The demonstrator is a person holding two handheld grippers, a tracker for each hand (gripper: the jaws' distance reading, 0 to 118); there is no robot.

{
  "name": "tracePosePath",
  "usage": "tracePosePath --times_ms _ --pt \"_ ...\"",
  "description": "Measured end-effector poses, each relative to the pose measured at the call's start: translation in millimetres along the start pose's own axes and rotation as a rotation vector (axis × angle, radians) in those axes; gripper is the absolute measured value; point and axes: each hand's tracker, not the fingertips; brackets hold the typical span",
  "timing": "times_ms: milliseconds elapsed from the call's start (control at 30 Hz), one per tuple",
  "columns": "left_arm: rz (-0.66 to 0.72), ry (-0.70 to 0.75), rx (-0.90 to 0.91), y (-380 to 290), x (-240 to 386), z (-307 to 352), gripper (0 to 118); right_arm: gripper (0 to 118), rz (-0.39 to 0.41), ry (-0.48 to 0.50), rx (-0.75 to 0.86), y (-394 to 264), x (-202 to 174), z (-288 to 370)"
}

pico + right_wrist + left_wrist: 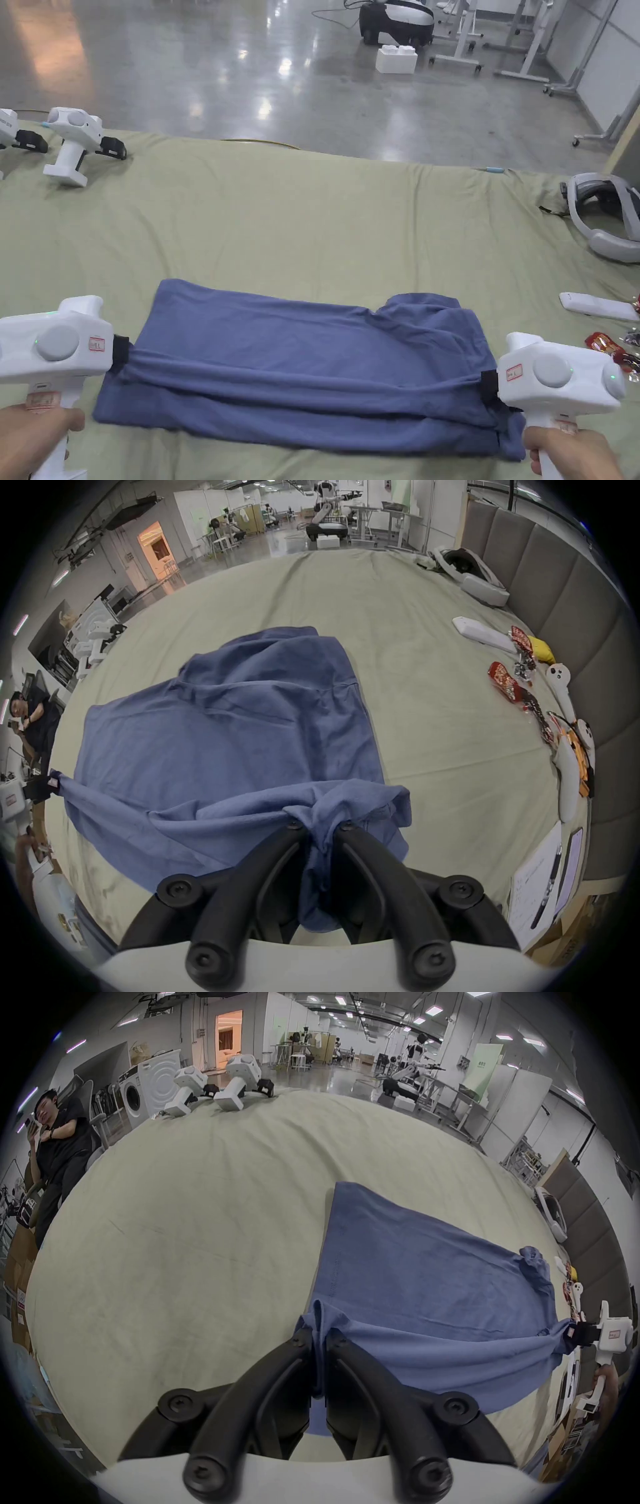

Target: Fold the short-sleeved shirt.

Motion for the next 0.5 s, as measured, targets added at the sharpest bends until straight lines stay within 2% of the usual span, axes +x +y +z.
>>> tracePosePath --times_ms 133,200,233,267,300,333,500 --pt "0.014 0.001 -0.018 0 1 -4 11 26 0.018 -0.003 0.005 0 0 -8" --pt "0.005 0.019 0.000 -1 3 4 21 35 0.020 -0.026 0.030 -5 1 -1" --pt "-0.004 0.028 0.019 -1 3 9 28 37 0.015 -0.018 0.070 -7 3 6" --pt "-0.003 0.022 0.033 -2 2 15 47 45 0.012 -0.022 0.112 -9 3 13" --pt "0.001 0.009 0.042 -3 0 19 58 55 0.014 -0.030 0.149 -13 2 23" --pt "0.011 -0.013 0.056 -4 -1 22 65 59 0.019 -0.044 0.205 -17 0 33" --pt "-0.020 -0.082 0.221 -18 7 55 65 59 0.008 -0.017 0.447 -44 -13 87"
